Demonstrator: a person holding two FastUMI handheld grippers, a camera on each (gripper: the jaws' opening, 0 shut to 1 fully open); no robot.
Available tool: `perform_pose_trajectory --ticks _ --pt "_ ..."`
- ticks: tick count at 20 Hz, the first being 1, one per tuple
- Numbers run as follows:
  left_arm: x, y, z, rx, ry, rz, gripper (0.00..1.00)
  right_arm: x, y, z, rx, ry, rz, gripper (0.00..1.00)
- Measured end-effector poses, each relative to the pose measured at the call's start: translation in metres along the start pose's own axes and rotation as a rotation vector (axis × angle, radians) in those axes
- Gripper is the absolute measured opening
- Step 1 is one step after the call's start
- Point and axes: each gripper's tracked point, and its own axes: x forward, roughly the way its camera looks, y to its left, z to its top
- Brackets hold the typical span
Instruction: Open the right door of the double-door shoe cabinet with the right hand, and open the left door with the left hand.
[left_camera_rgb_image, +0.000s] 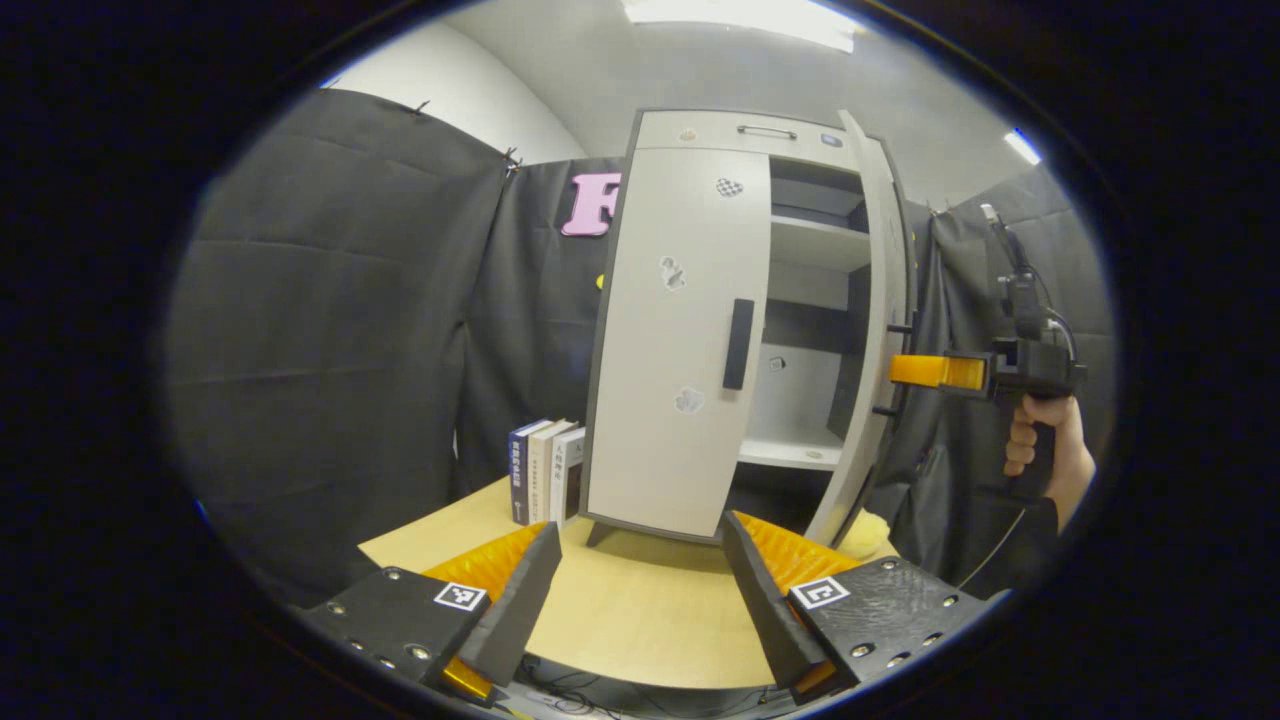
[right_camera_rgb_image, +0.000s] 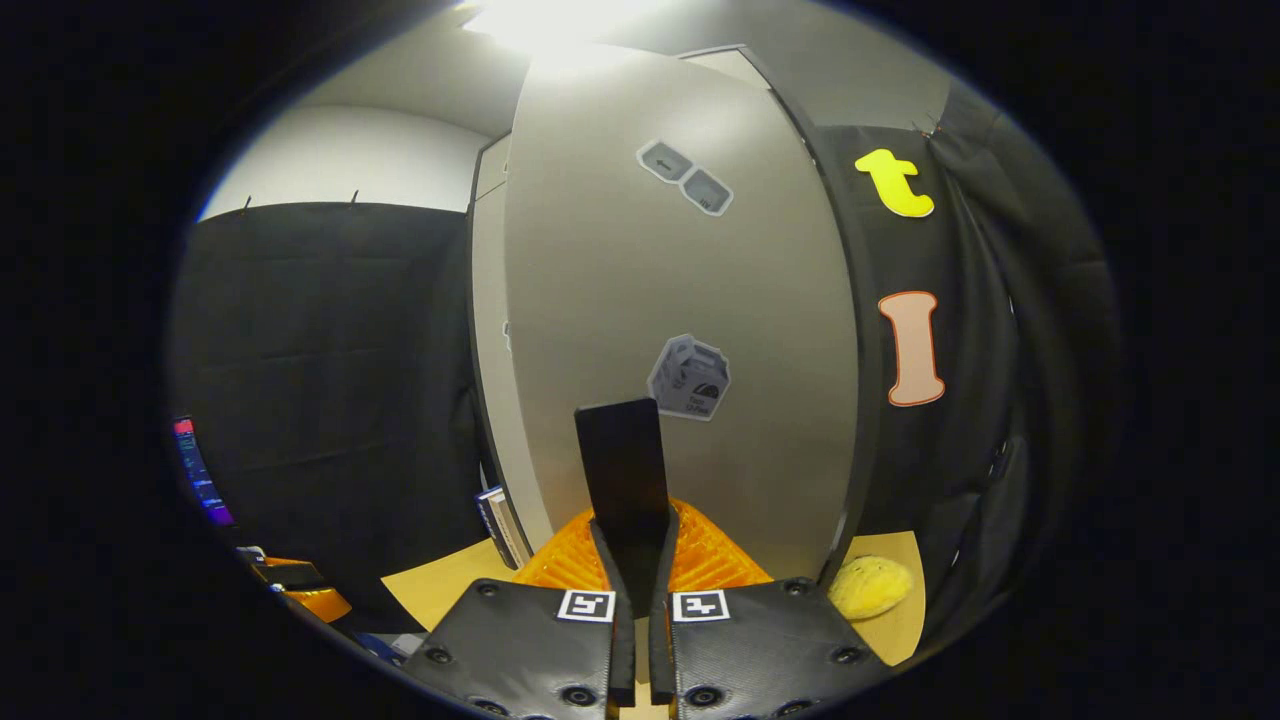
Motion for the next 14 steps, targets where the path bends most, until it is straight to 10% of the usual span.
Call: perform_pose_trajectory --ticks 14 --pt "-0.007 -0.012 0.015 0.032 -0.034 -0.013 0.94 -0.019 -0.022 0.0 0.028 -0.002 -0.055 0.07"
